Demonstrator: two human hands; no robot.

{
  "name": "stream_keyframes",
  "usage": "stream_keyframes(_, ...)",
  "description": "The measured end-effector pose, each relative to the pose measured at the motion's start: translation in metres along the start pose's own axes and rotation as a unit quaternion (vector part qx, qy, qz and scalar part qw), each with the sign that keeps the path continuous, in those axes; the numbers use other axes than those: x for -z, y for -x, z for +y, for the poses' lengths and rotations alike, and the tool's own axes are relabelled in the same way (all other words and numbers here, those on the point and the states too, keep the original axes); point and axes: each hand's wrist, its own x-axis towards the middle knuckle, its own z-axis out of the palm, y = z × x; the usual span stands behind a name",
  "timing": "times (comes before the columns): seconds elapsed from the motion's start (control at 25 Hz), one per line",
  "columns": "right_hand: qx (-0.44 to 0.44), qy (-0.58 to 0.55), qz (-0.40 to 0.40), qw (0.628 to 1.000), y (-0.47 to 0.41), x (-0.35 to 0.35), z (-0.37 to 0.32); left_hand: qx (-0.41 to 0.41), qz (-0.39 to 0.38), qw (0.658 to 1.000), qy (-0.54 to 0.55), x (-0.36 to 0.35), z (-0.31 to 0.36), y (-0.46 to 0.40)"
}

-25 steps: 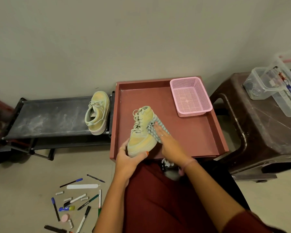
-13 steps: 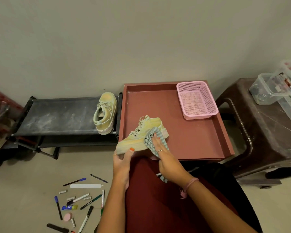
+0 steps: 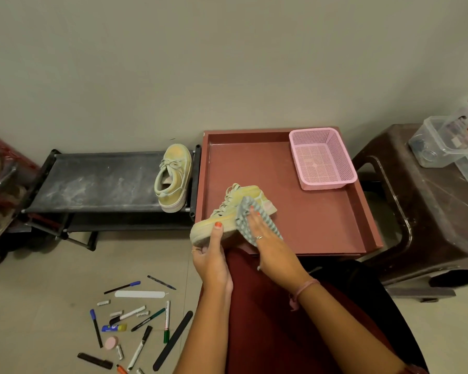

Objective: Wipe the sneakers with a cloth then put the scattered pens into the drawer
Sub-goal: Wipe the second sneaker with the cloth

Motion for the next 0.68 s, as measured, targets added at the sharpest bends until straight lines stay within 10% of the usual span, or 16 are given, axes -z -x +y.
stream_keyframes(0.16, -0.083, -0.035, 0.014, 0.996, -0.014, -0.004, 0.017, -0.001, 0.012, 1.000, -0.013, -0.001, 0.003, -0.005)
stream_keyframes(0.4, 0.023, -0.036, 0.019, 0.999, 0.000, -0.020, -0.014, 0.002, 0.015, 0.999, -0.037, 0.005, 0.002, -0.013)
stream_keyframes(0.68, -0.174, -0.098, 0.044, 0.979, -0.041, -0.002, 0.054, -0.021, -0.017, 0.997, -0.078, 0.002, 0.002, -0.011)
